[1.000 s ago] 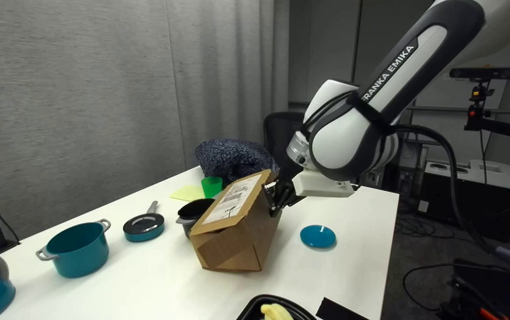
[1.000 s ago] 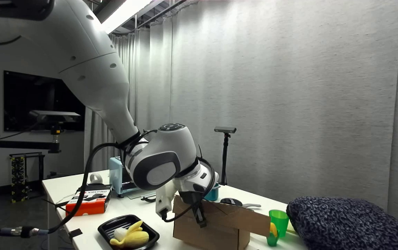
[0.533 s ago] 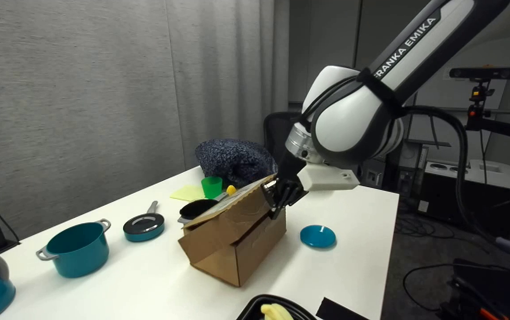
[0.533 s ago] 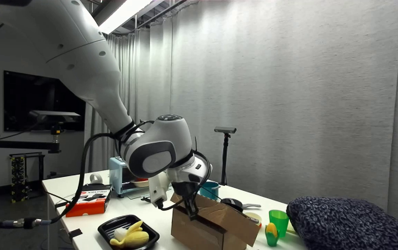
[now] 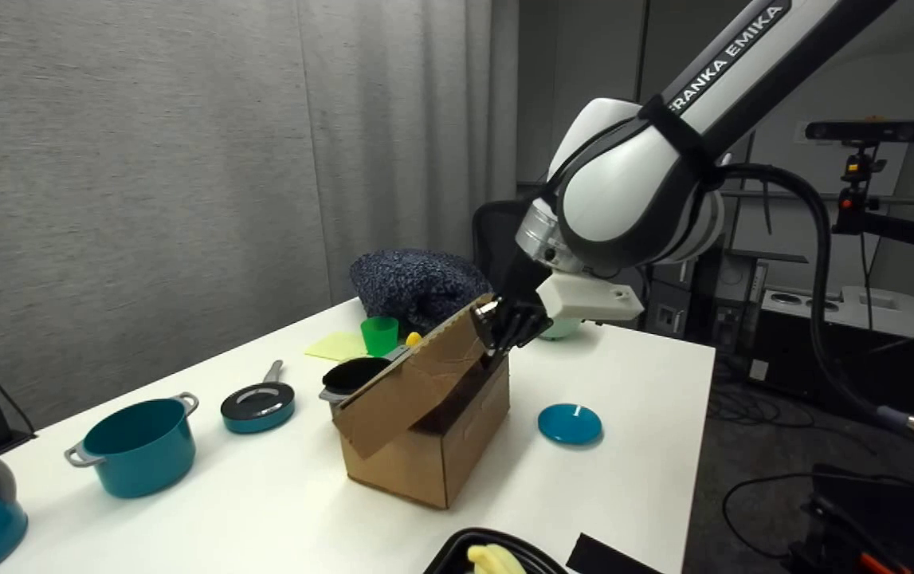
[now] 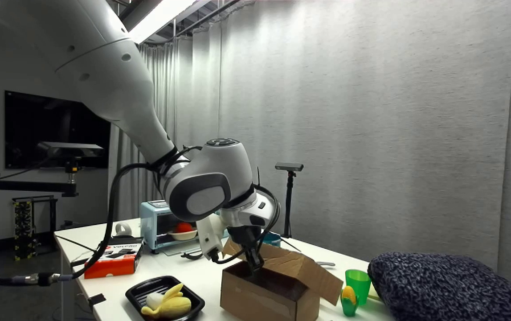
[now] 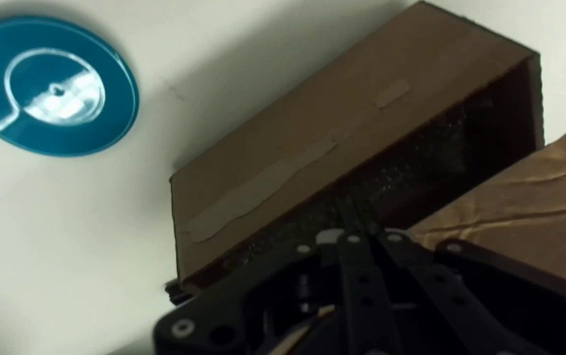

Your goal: Open the cardboard box

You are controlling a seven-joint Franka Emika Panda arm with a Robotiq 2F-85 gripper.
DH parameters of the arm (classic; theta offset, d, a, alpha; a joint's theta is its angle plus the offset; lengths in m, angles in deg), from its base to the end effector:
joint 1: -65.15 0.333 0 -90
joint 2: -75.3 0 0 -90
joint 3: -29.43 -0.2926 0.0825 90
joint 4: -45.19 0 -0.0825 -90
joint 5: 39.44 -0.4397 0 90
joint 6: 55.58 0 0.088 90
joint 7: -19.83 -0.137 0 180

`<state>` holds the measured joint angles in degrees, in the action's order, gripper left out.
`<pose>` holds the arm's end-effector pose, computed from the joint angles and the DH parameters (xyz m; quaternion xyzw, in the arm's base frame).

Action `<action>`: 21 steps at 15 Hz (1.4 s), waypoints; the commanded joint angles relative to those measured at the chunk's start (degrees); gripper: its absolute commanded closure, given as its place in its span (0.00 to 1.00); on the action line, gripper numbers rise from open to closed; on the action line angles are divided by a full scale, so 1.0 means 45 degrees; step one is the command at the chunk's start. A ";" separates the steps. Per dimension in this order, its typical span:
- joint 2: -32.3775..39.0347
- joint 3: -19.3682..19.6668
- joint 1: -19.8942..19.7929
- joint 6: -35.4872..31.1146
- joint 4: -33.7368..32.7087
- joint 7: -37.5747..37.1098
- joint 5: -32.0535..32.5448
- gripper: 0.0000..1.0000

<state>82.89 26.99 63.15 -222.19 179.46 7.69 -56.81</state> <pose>0.5923 -0.0112 0.2282 -0.9464 0.2344 -0.2028 0.0911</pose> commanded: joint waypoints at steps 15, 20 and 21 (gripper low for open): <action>0.1321 0.2860 0.3063 -0.1776 -0.2678 -0.3311 0.2386 1.00; 0.2186 0.3735 0.3563 -0.1107 -0.4476 -0.4373 0.3021 1.00; 0.2423 0.3901 0.3650 -0.0975 -0.4789 -0.4557 0.3112 1.00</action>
<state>90.10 41.31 77.55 -228.74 163.30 -9.01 -45.34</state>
